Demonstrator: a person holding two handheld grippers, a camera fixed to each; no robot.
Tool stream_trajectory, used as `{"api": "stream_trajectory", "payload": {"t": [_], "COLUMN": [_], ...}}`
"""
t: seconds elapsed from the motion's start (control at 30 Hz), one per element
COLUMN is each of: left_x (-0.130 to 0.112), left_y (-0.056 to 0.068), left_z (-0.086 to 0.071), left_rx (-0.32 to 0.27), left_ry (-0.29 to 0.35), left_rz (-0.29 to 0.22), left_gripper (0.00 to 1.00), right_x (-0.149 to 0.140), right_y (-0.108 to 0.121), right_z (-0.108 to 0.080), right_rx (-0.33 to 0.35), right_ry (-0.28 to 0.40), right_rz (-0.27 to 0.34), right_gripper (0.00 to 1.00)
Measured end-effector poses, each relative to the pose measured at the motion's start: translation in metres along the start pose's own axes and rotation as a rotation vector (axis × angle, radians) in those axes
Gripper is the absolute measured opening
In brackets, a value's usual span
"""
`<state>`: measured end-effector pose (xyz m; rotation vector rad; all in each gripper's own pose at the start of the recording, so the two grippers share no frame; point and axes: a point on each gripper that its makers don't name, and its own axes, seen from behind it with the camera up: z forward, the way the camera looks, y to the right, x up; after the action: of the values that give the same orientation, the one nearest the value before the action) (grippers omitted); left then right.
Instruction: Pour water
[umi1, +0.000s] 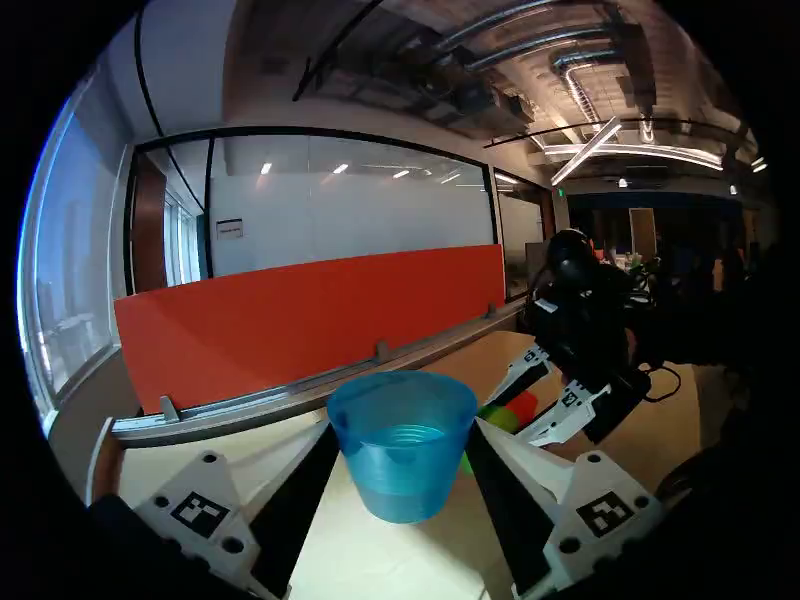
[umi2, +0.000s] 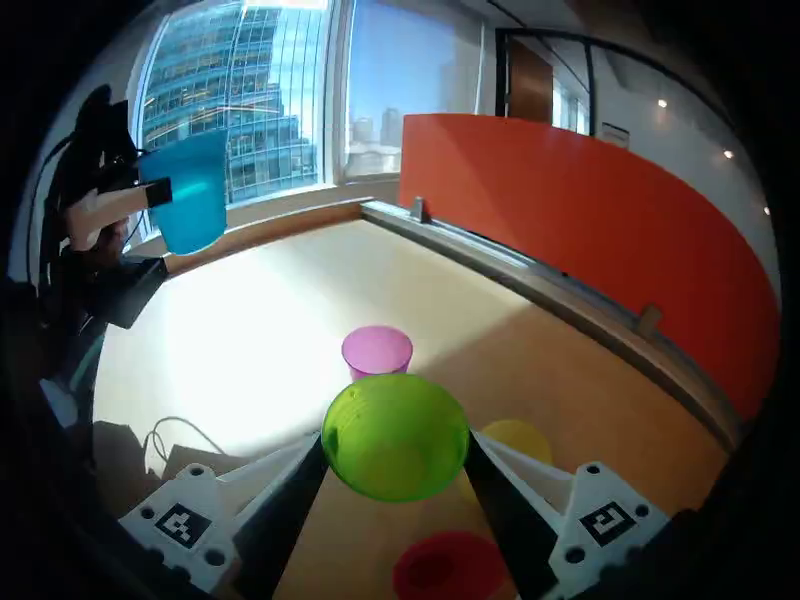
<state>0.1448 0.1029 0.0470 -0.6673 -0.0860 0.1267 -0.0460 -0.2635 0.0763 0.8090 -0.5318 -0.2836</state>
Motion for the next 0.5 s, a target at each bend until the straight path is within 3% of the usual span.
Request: {"api": "stream_trajectory", "payload": {"t": [0.5], "left_x": [0.002], "left_y": [0.013], "left_z": [0.006], "left_rx": [-0.012], "left_ry": [-0.003], "left_rz": [-0.003], "left_gripper": [0.84], "right_x": [0.037], "right_y": [-0.009], "right_z": [-0.047], "right_rx": [-0.03], "right_ry": [0.177], "right_rz": [-0.007], "right_gripper": [0.93]}}
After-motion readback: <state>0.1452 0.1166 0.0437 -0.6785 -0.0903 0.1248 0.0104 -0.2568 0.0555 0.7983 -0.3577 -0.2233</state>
